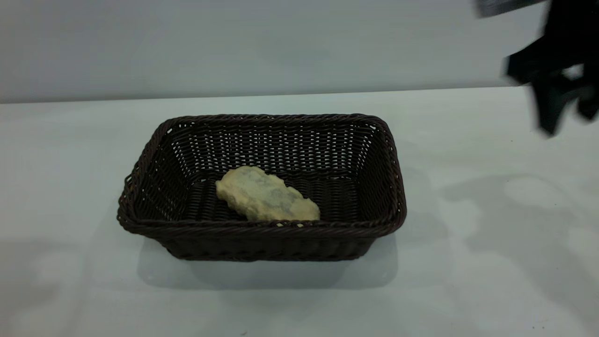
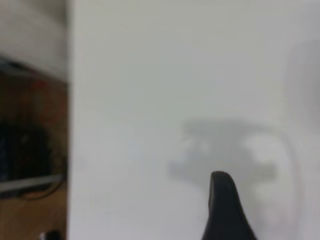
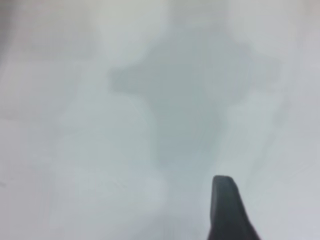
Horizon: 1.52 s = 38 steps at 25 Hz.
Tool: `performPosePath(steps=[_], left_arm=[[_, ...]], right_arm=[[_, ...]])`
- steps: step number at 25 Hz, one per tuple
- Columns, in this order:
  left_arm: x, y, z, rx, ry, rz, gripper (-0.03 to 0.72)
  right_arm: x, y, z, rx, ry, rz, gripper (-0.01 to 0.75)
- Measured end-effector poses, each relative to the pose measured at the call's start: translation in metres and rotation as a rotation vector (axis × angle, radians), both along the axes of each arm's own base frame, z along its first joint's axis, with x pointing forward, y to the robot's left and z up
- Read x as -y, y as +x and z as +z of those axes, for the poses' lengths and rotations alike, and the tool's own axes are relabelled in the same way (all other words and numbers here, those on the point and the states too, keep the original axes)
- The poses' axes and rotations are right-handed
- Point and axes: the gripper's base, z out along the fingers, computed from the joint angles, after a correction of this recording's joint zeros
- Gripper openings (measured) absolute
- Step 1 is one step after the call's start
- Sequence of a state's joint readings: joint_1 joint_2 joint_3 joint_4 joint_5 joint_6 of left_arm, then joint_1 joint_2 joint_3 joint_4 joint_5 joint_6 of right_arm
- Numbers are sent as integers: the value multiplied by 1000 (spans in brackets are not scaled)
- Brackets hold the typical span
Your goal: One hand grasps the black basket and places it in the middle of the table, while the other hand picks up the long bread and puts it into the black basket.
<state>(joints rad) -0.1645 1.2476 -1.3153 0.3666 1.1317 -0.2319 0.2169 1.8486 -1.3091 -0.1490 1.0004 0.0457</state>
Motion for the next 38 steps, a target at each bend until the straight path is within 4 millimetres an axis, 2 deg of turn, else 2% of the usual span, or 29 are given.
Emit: performPosePath(steps=[4, 7, 13, 17, 19, 23, 26, 33, 38], left_arm=[[-6, -31, 19, 75, -15, 18, 529], [-7, -56, 17, 94, -49, -2, 529], [-2, -108, -13, 75, -159, -97, 529], [-1, -140, -29, 104, -224, -147, 529], [-2, -153, -35, 125, -234, -155, 529], [-7, -182, -47, 190, -238, -165, 529], [-10, -200, -56, 235, -243, -168, 529], [-17, -243, -71, 391, -256, -183, 529], [-19, -255, -83, 441, -251, -198, 529]], right_arm=[[14, -22, 51, 74, -22, -27, 427], [20, -52, 86, 151, -4, -35, 427], [35, -147, 137, 341, 95, -40, 427], [43, -213, 161, 520, 188, -30, 427], [49, -243, 166, 603, 218, -27, 427], [58, -291, 163, 706, 245, -24, 427], [60, -310, 147, 692, 266, -23, 427], [61, -332, 108, 647, 285, 18, 427], [62, -340, 91, 702, 288, 44, 427]])
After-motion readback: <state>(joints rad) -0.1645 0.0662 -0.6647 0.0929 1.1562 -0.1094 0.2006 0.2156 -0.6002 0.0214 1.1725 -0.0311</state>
